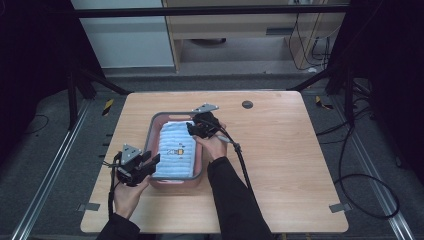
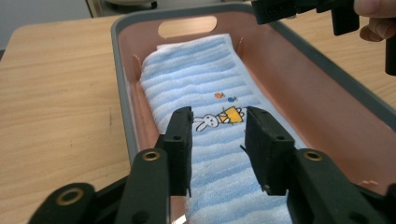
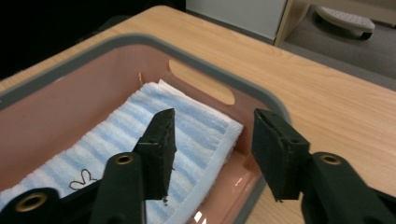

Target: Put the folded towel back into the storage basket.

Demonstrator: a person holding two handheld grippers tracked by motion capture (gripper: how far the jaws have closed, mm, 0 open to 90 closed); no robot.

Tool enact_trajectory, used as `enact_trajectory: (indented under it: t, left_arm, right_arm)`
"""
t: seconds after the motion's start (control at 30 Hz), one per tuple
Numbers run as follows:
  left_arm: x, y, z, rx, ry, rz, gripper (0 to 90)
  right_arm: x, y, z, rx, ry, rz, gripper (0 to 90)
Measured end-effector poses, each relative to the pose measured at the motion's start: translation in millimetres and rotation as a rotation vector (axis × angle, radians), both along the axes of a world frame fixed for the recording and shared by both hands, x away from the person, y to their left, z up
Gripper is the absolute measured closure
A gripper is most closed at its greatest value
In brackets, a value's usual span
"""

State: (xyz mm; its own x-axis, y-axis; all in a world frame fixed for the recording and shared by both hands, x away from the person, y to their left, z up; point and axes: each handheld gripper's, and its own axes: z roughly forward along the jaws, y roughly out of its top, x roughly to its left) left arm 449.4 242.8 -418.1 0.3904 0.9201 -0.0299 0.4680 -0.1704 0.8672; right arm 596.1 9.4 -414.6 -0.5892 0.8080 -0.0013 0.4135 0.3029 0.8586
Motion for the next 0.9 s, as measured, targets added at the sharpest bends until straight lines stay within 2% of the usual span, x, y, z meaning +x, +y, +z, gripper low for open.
enact_trajectory:
  t: [0.13,0.3,0.4,0.47,0.63,0.9]
  left_arm:
    - [-2.9,2.0,7.2,-0.006,-0.030,-0.026,50.5]
    - [-2.7,5.0,10.3,0.004,-0.035,-0.045,40.2]
    - [-2.2,9.1,10.5,0.001,-0.036,-0.049,36.0]
    - [-1.1,13.5,10.4,-0.014,-0.033,-0.048,34.4]
    - [-0.1,19.9,12.1,-0.009,-0.038,-0.048,31.2]
    - [1.7,30.2,13.3,-0.010,-0.047,-0.040,28.7]
  right_arm:
    - [-7.7,-12.3,10.9,0.021,-0.024,-0.002,37.9]
    - [-17.2,-26.4,18.4,0.031,-0.033,-0.001,32.1]
    - [-25.2,-43.3,21.7,0.035,-0.035,-0.005,27.1]
    - [-30.2,-53.1,23.3,0.033,-0.041,-0.016,25.6]
    - [-44.0,-81.0,24.7,0.048,-0.048,-0.035,22.7]
    - [-66.4,-130.0,16.9,0.045,-0.041,-0.075,19.3]
